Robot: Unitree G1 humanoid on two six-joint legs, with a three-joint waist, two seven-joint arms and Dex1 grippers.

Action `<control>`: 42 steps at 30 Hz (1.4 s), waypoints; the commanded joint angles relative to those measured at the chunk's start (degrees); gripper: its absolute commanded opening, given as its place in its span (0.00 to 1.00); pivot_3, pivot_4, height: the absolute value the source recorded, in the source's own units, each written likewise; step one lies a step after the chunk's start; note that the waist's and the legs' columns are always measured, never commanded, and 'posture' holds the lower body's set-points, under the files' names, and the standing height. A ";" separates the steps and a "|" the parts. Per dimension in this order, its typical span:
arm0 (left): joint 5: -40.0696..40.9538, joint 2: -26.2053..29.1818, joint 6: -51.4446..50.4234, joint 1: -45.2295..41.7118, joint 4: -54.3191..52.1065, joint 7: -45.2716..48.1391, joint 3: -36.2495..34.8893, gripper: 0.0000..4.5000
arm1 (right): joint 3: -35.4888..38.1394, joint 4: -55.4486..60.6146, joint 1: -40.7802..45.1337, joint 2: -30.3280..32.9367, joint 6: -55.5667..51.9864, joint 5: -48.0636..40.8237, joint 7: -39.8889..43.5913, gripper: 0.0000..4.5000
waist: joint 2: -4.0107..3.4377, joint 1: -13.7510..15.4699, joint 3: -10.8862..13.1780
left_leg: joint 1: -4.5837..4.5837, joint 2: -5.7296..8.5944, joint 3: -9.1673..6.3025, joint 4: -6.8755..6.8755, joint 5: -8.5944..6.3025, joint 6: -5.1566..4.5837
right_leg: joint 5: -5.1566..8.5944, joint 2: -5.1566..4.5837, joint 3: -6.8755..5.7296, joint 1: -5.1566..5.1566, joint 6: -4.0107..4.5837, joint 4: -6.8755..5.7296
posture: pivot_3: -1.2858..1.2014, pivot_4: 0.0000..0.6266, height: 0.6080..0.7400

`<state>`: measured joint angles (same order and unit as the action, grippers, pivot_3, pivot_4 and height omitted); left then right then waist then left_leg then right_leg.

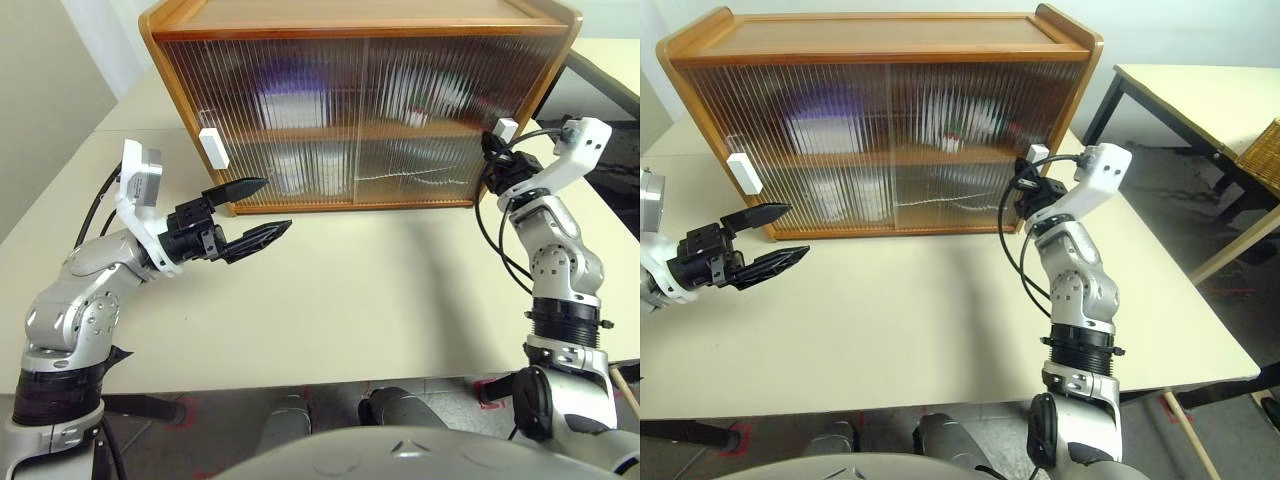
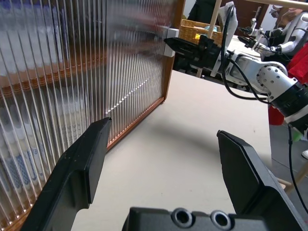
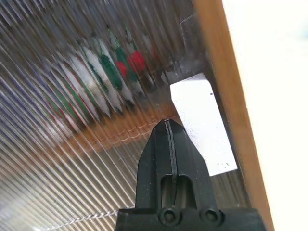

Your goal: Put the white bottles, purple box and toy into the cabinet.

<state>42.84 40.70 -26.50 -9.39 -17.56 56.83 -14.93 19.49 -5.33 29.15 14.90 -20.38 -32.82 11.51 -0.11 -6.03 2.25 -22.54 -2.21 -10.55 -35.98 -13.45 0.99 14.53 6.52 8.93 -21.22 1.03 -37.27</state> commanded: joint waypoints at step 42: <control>-18.39 5.03 15.63 7.14 34.23 -24.80 -20.58 1.00 | 10.48 -59.49 7.80 26.24 29.72 4.93 31.66 0.99 | 0.01 1.64 0.93 | 0.56 0.05 0.24 0.23 0.09 -0.11 | -0.09 0.05 0.33 0.57 0.28 0.04 | 0.51 0.16 1.00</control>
<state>24.45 45.99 -10.42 -2.92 17.84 32.13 -34.69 28.90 -63.70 37.08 40.55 8.20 -28.39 43.67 -0.11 -4.39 3.18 -21.92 -2.16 -10.33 -35.74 -13.36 0.89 14.50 6.57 9.30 -20.59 1.29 -37.24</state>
